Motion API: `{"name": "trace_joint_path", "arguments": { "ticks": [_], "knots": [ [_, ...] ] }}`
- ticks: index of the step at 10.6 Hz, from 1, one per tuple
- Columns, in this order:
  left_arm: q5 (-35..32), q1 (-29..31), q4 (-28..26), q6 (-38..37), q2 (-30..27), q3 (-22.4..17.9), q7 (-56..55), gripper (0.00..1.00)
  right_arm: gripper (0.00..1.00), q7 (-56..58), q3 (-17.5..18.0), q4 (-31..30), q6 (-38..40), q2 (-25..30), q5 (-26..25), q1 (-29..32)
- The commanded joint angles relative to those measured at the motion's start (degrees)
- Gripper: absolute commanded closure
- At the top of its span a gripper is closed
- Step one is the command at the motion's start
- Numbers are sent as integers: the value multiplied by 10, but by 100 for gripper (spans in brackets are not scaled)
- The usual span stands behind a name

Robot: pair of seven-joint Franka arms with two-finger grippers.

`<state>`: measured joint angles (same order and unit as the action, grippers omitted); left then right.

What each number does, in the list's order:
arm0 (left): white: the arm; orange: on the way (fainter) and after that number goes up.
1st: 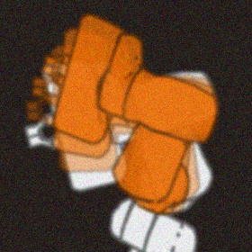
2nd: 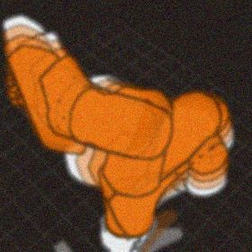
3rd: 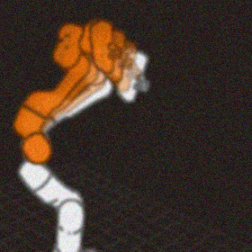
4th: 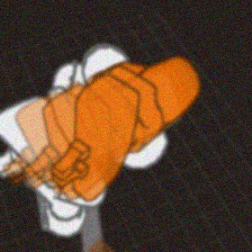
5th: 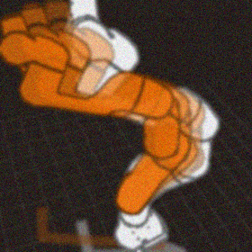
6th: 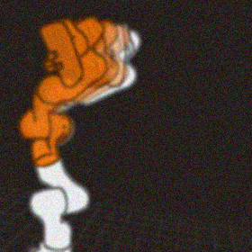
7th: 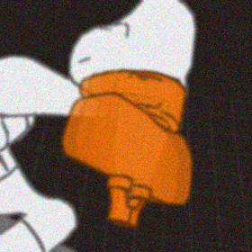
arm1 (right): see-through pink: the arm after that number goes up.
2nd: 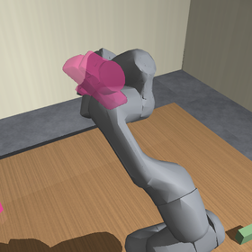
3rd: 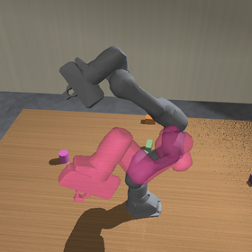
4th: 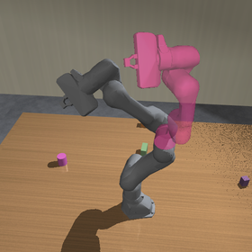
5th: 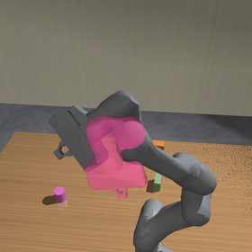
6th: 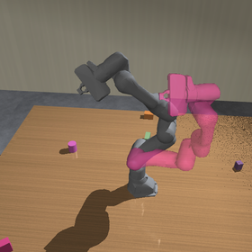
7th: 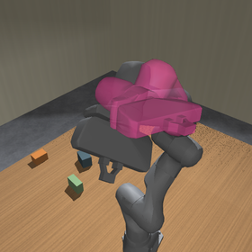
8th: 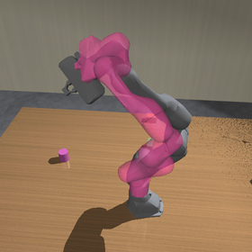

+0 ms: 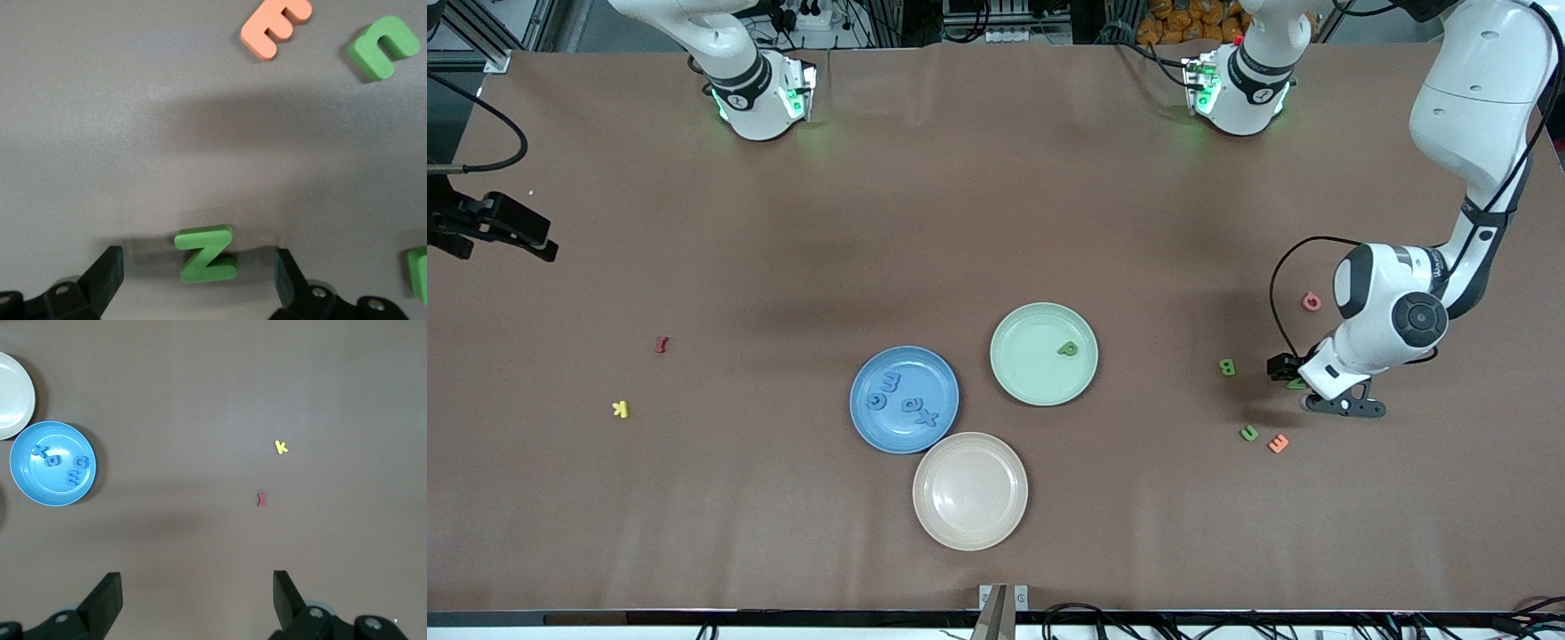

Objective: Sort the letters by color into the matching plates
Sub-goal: 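Lower the left gripper and grasp the green letter Z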

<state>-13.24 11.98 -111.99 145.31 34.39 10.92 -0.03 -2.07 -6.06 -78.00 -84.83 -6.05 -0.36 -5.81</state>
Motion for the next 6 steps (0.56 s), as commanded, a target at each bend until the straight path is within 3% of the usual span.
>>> {"name": "trace_joint_path", "arguments": {
  "ticks": [1,6],
  "knots": [
    [-7,-4,-4,12,-3,-5,-10,99,0,-11,14,0,-16,2,-13,9],
    [-5,-4,-3,12,-5,-5,-13,100,0,-68,12,-59,-83,8,-73,-27]
  ]
}}
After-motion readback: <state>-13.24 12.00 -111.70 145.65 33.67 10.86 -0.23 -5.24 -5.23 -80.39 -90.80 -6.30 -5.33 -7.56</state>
